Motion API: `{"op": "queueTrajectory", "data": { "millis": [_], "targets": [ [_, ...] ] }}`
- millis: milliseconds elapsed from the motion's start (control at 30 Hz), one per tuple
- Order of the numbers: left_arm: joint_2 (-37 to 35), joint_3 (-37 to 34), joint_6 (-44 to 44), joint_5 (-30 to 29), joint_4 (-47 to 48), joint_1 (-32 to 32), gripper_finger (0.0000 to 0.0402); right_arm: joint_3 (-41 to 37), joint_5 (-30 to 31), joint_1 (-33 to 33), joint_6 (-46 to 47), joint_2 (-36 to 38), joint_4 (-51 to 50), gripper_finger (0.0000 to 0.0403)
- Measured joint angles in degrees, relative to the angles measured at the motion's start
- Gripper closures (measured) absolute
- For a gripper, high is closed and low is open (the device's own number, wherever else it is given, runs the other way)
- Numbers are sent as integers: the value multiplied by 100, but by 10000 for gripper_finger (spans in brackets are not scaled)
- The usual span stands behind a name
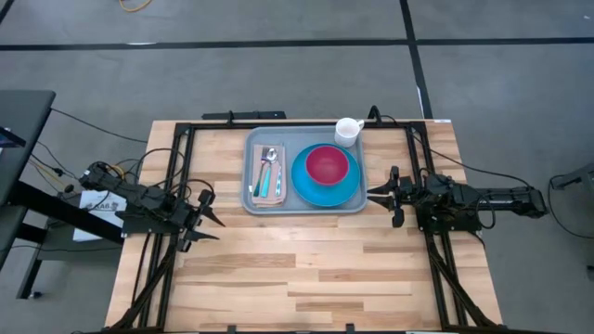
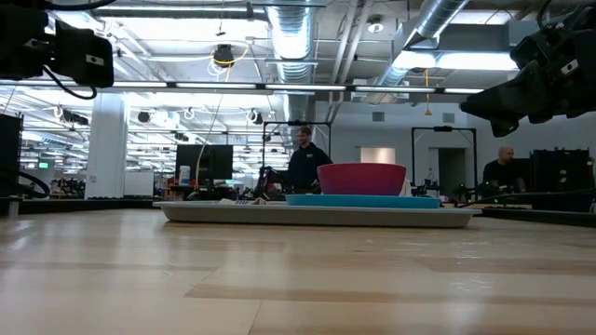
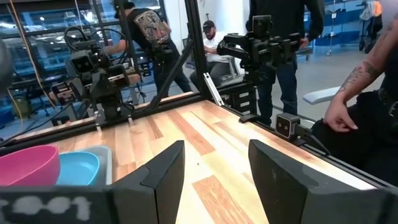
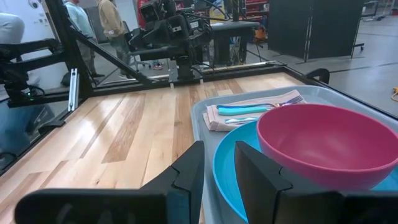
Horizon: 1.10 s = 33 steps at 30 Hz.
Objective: Set up tray
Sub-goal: Return to Home Position
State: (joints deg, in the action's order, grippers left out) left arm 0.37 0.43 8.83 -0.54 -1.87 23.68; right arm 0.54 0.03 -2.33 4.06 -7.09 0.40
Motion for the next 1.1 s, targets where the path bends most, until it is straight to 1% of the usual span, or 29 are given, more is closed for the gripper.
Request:
{"op": "queueTrajectory", "data": {
  "millis": [200,833,1000,1100],
  "targets": [
    [-1,-2,-145,-17,0,0,233,0,0,0,1,0,0,321],
    [-1,-4,-201,-26,0,0,233,0,0,-1,2,0,0,321],
    [0,-4,197,-145,-15,0,233,0,0,-1,2,0,0,321],
    [1,-4,190,-314,-46,0,233,0,0,1,1,0,0,321]
  ]
}}
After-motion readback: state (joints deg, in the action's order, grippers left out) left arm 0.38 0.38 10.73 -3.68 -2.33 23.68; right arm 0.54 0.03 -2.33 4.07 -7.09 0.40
